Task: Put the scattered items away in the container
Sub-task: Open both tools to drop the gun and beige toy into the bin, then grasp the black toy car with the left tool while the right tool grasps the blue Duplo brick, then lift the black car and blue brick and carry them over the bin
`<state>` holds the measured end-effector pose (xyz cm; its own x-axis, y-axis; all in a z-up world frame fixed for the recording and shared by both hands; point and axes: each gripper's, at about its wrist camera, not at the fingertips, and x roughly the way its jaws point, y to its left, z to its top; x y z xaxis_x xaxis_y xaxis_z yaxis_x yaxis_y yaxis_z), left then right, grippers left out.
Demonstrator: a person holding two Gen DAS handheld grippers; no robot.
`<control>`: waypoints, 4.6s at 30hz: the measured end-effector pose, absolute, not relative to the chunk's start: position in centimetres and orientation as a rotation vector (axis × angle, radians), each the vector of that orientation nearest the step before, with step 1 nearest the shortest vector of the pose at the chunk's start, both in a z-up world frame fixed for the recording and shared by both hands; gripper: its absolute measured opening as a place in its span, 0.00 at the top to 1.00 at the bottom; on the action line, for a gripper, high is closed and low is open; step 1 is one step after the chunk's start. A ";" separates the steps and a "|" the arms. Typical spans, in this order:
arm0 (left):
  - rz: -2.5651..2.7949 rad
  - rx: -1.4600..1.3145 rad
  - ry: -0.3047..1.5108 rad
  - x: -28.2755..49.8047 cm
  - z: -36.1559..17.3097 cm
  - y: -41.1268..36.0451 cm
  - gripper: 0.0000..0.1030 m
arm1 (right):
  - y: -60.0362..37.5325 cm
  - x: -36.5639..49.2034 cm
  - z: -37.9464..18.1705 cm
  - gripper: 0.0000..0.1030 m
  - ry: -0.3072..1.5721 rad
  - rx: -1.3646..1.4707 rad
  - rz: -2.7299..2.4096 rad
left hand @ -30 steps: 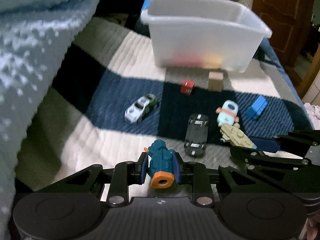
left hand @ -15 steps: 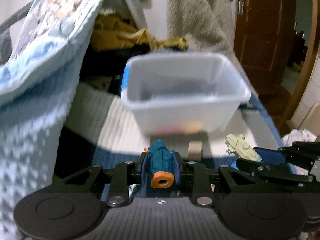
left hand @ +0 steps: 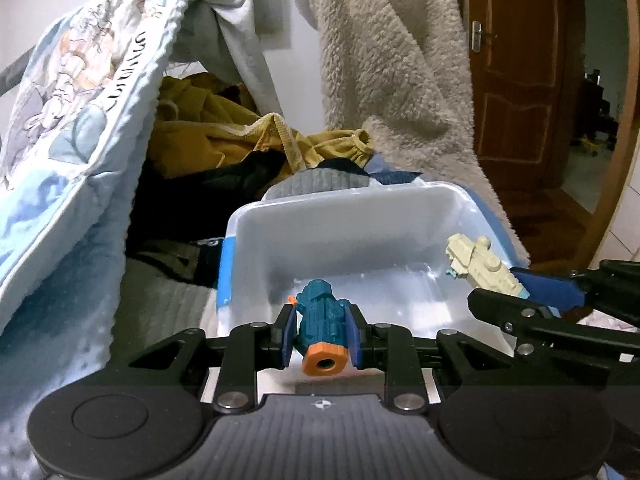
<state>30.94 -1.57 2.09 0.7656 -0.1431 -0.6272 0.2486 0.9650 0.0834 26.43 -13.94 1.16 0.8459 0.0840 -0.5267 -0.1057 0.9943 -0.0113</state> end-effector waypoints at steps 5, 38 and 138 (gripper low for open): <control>-0.209 0.185 0.663 33.4 1.2 -2.3 0.71 | -14.9 29.3 -0.1 0.71 0.592 -0.027 0.061; -0.213 0.079 0.755 22.8 -2.8 1.8 0.37 | -15.5 20.9 -3.2 0.47 0.636 -0.062 0.115; -0.261 0.036 0.559 29.4 4.4 0.4 0.68 | -14.1 24.4 1.7 0.63 0.482 -0.089 0.081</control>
<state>29.37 0.35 4.43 0.8154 -0.2352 -0.5289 0.2549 0.9663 -0.0366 24.39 -14.10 1.67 0.8828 0.0568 -0.4663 -0.0988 0.9929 -0.0662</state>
